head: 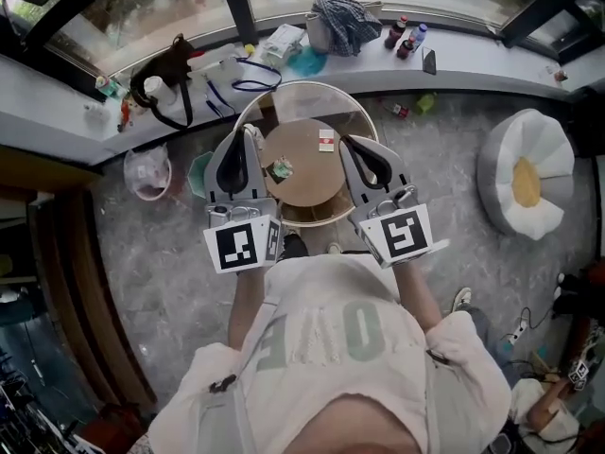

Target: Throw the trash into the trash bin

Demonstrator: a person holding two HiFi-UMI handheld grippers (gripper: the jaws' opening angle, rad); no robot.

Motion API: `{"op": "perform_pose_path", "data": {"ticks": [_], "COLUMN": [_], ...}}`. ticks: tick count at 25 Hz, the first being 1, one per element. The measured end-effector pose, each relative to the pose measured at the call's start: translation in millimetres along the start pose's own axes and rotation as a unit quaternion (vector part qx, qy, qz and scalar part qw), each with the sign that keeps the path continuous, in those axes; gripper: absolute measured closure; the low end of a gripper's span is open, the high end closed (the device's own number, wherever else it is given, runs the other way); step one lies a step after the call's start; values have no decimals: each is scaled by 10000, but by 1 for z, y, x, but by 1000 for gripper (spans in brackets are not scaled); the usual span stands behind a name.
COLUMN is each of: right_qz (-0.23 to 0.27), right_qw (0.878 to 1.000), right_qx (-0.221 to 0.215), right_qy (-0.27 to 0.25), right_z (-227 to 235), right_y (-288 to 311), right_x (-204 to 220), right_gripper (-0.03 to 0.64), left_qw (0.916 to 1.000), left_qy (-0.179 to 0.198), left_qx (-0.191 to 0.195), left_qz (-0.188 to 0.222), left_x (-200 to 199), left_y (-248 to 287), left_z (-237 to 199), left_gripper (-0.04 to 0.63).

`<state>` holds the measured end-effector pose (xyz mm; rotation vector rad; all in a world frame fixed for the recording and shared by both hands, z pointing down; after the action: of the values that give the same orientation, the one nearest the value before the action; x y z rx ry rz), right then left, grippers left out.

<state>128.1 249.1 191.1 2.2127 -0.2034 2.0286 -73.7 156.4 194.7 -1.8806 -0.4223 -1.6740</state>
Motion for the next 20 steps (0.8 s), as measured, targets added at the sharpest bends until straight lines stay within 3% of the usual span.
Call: {"op": "perform_pose_path", "data": {"ticks": [5,8,11,20], "right_qz": [2,-265,-45,97], "right_qw": [10000,9995,10000,9997], "right_qx": [16,137,68,-125], "right_qy": [17,-43,10,160], "right_z": [-16,-25,-37,-19], "right_y": [38,58,77,95], "right_x": [3,3,3,5], "right_gripper": [603,603,603,603], "left_qw": [9999,9999,9998,9996], "left_qy": [-70,-52,31,47], "left_qx": [85,136,200,-124], "left_qz": [-24,-37,-61,-235], "left_x": [6,9,10,22], "left_y": [17,22,25,40], "left_z": [-36,-56,-69,-72], "left_gripper": [584,584,584,584]}}
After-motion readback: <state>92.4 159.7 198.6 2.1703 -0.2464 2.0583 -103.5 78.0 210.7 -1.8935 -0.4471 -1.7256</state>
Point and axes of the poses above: the fingertips, and each gripper's own axes: y forward along the fingers, z to its right, x out of its underside, the point moved 9 cm from there along -y, backward along the fingers, and after that the axes turned 4 degrees about z, right-handed, at the moved point
